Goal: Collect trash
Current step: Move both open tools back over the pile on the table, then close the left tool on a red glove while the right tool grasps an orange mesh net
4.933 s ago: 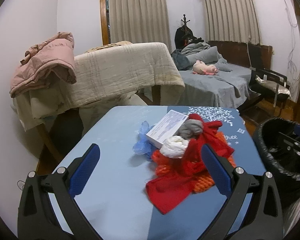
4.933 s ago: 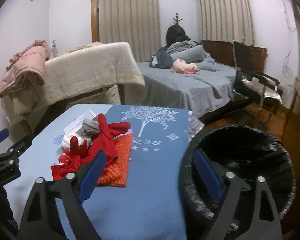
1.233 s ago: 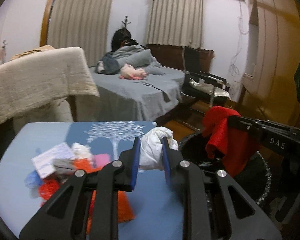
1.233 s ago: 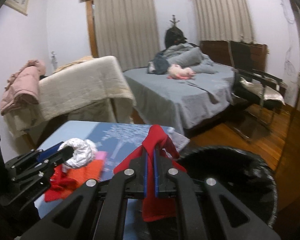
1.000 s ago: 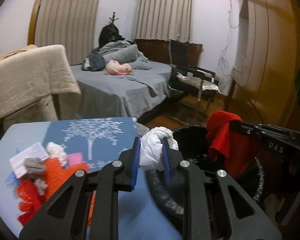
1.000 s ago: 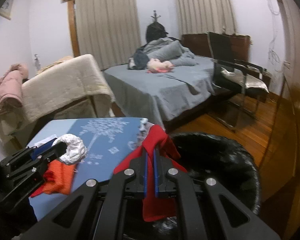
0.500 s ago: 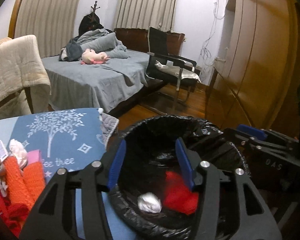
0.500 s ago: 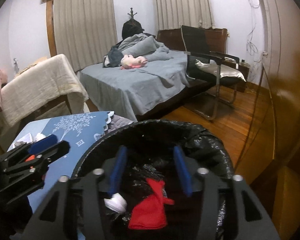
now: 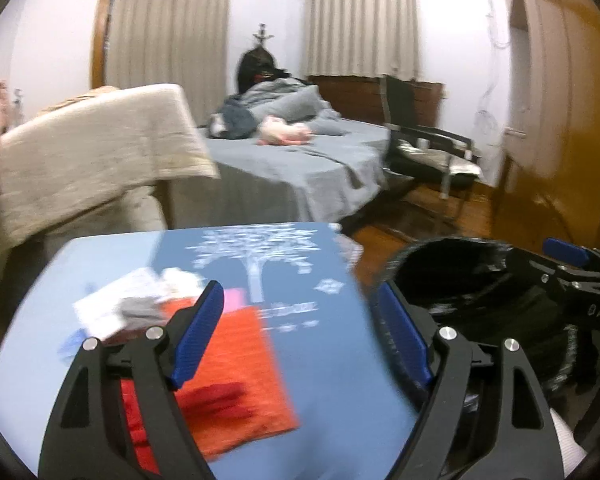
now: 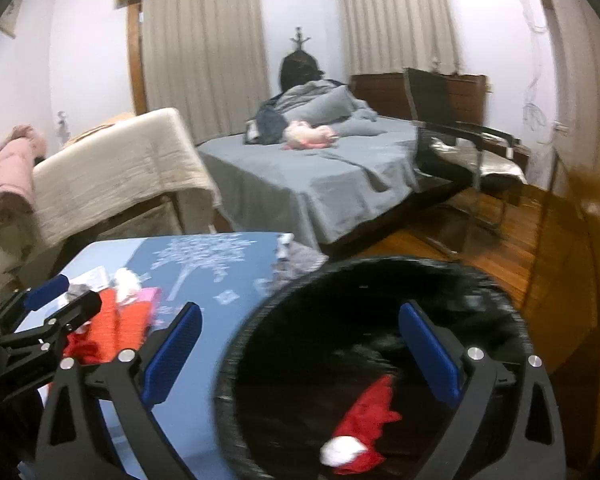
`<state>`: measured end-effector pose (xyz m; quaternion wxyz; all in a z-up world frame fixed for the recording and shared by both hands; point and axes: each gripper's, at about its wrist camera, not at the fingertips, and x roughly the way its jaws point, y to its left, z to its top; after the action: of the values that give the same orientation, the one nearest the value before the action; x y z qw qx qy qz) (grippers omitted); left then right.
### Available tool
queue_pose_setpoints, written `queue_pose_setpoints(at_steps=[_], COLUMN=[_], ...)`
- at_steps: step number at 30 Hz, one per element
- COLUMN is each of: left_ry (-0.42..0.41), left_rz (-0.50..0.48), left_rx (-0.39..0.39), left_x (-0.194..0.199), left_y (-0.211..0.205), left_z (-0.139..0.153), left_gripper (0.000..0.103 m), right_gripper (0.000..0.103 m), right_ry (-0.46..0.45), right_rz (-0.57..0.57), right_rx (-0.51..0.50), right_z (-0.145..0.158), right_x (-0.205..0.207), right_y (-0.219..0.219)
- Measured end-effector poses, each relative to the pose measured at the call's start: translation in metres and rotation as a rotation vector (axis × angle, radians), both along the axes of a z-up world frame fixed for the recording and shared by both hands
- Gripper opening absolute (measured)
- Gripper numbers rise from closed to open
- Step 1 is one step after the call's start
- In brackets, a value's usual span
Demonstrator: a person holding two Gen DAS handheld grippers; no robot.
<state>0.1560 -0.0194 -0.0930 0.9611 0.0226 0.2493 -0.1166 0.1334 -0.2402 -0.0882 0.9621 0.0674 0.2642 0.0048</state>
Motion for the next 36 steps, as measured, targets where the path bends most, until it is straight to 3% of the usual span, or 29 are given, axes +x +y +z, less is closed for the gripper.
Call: queue_pose_setpoints(at_steps=[9, 16, 30, 36], left_ry=[0.014, 0.047, 0.116, 0.16], left_rz=[0.157, 0.21, 0.193, 0.193], left_rx=[0.028, 0.041, 0.024, 0.026], left_x=[-0.011, -0.015, -0.021, -0.013], left_y=[0.078, 0.109, 0.106, 0.1], left_z=[-0.006, -0.022, -0.049, -0.064], left_gripper=[0.077, 0.077, 0.073, 0.064], right_gripper=[0.097, 0.097, 0.09, 0.09], right_ry=[0.015, 0.042, 0.071, 0.078], right_rz=[0.129, 0.192, 0.224, 0.228], right_rx=[0.007, -0.009, -0.045, -0.04], right_z=[-0.017, -0.034, -0.052, -0.053], right_x=[0.018, 0.026, 0.023, 0.023], right_y=[0.076, 0.113, 0.131, 0.129])
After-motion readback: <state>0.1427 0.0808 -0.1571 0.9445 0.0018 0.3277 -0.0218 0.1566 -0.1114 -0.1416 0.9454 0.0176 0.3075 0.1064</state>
